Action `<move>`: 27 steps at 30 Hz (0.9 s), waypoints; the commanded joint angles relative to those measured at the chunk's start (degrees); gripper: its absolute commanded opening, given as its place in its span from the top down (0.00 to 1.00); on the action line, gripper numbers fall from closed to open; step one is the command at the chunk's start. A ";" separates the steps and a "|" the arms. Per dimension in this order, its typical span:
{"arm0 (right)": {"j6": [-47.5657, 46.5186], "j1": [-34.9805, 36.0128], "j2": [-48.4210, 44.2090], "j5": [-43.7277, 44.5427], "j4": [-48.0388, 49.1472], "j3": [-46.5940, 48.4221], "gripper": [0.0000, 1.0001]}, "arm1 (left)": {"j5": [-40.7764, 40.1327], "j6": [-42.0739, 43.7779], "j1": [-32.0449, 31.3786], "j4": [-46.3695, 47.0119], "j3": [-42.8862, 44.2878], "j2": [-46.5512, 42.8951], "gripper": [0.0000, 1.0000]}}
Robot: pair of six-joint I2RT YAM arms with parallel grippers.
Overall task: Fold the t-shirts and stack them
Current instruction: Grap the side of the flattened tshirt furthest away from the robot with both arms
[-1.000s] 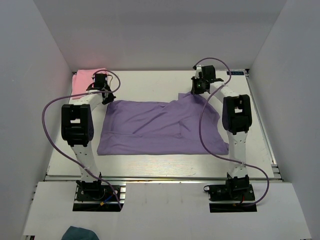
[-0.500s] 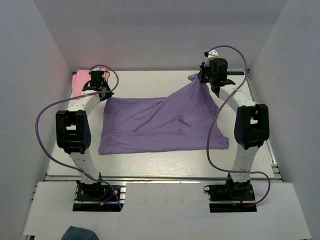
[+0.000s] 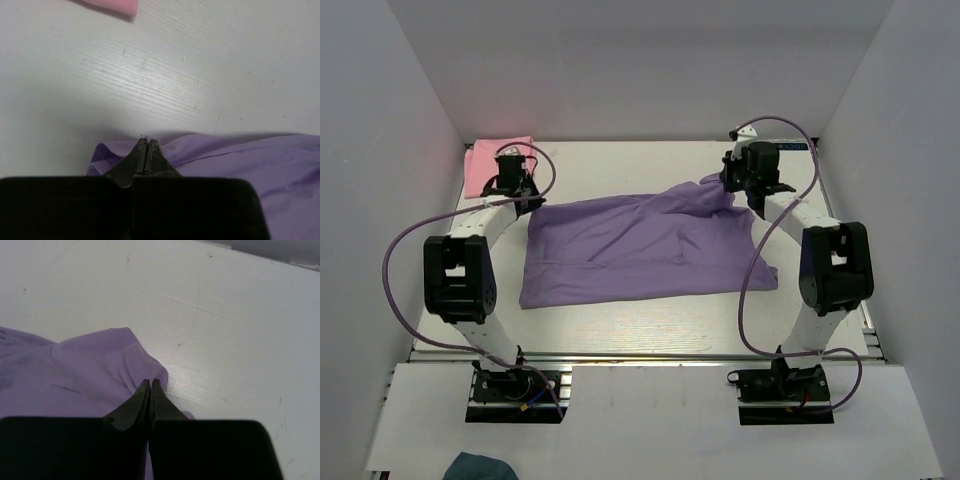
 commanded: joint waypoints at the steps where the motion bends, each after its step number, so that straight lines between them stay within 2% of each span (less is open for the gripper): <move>1: -2.00 -0.31 -6.78 2.72 5.86 -3.44 1.00 | -0.75 -0.49 0.31 2.25 -5.13 -8.53 1.00; 7: -1.47 -1.27 -11.61 5.63 6.39 -9.51 1.00 | -3.20 -3.56 0.92 6.56 -17.35 -19.52 1.00; 14: -1.03 -2.59 -16.45 5.71 5.96 -15.48 1.00 | -7.51 -6.54 0.93 4.89 -21.92 -25.76 1.00; 20: 0.02 -3.56 -21.03 5.63 6.13 -21.28 1.00 | -15.60 -11.91 0.93 -2.49 -24.46 -30.51 1.00; 27: 1.60 -4.00 -26.39 5.63 5.35 -27.52 1.00 | -12.01 -13.41 0.93 -2.50 -31.33 -35.08 1.00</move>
